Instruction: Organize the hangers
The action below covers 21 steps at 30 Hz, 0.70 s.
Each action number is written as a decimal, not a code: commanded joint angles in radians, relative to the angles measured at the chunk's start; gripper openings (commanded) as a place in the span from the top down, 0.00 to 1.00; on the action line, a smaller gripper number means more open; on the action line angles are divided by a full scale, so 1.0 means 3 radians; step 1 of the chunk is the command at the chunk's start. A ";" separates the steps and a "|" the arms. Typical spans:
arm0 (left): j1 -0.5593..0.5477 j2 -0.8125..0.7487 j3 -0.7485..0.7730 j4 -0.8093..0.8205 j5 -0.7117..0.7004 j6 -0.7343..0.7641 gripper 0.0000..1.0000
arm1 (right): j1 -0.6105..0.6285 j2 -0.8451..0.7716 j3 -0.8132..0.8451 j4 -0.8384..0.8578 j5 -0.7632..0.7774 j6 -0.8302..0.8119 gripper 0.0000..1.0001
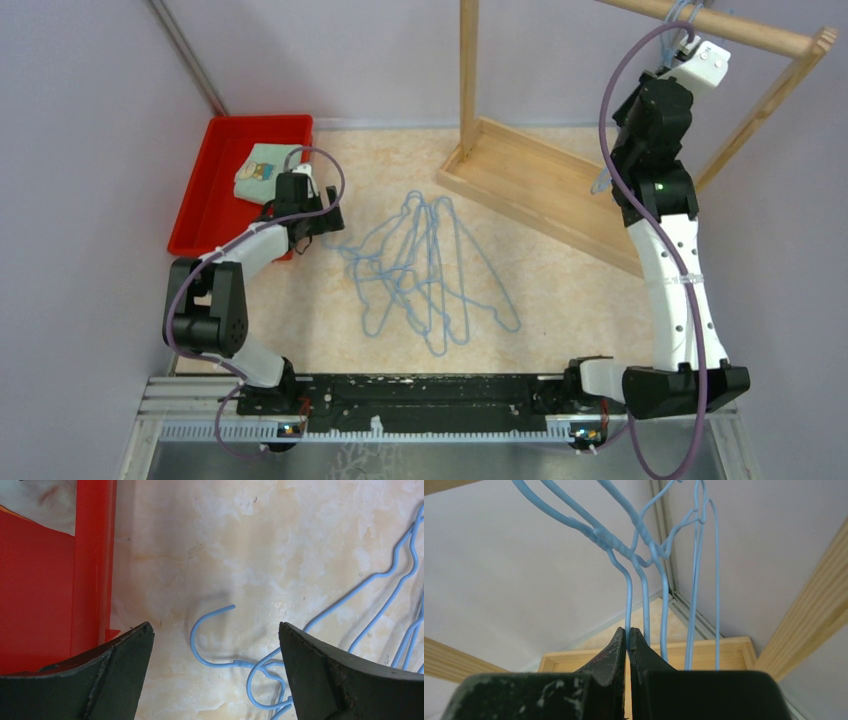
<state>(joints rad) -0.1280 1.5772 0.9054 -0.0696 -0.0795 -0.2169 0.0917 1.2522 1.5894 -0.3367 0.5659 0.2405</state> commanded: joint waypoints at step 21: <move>0.0023 0.0018 0.0096 -0.0107 0.0029 -0.0041 0.00 | -0.0477 -0.0394 -0.0247 -0.0533 0.0696 0.0066 1.00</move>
<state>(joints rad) -0.1272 1.5772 0.9058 -0.0982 -0.0769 -0.2310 -0.0334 1.1553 1.5299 -0.3706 0.7044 0.2333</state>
